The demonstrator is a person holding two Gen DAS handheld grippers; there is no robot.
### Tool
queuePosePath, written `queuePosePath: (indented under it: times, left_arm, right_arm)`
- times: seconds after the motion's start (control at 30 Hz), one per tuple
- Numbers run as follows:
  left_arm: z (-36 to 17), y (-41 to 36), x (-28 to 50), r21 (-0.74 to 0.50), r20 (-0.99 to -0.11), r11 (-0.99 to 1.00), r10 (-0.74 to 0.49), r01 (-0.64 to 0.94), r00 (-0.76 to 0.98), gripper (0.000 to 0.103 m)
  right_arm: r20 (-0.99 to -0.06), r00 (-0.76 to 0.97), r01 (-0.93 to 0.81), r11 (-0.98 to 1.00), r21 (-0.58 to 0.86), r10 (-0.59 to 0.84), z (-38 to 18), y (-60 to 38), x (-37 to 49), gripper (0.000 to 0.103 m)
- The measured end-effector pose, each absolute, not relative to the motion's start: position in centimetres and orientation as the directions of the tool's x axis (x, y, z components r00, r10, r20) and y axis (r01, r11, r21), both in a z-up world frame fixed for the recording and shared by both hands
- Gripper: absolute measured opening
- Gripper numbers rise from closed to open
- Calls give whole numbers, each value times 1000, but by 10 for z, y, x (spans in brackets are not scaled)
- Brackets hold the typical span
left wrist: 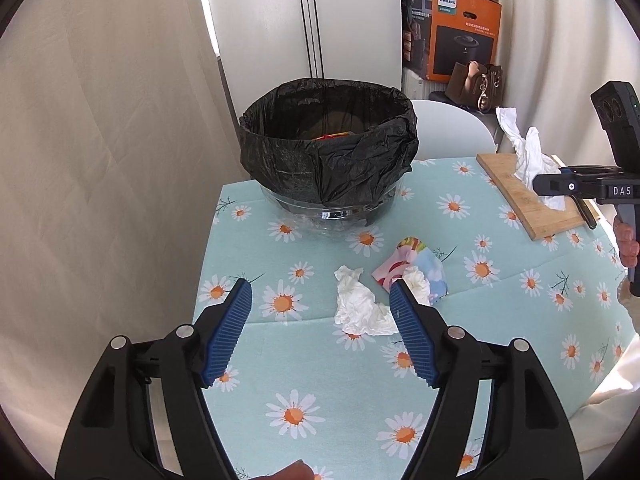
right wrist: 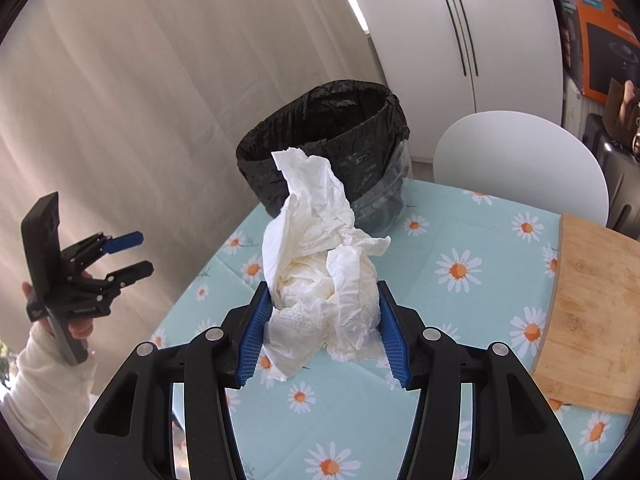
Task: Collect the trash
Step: 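Carry the clear cup and tissue over the bin with both tools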
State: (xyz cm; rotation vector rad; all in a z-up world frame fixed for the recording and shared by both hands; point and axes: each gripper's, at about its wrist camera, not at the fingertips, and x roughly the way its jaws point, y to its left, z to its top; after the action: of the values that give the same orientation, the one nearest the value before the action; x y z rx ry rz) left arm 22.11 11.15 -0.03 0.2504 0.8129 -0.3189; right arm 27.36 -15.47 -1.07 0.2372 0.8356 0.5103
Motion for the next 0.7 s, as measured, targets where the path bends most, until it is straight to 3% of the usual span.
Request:
queuePosePath:
  times: [0.07,0.2,0.4,0.7]
  left_arm:
    - [-4,116,220,92,-745,928,-177,361,643,75]
    - [-12,124,221,83,-758,927,-179,366,627,91]
    - [-20,129,237,81,-761,934,-167,348,626,97]
    - [-18,135,277,56,-732,956,-158,289,662,97]
  right_arm:
    - [-653,551,-342,855,391,519,-14,-151,275,48]
    - [-668,539,-342,858,383,513,-18,-146,279,48]
    - [-661,545,-333,856,395,516,-14,-143,291,48]
    - [-632,570,-334,851,405,525,10,-135,329,48]
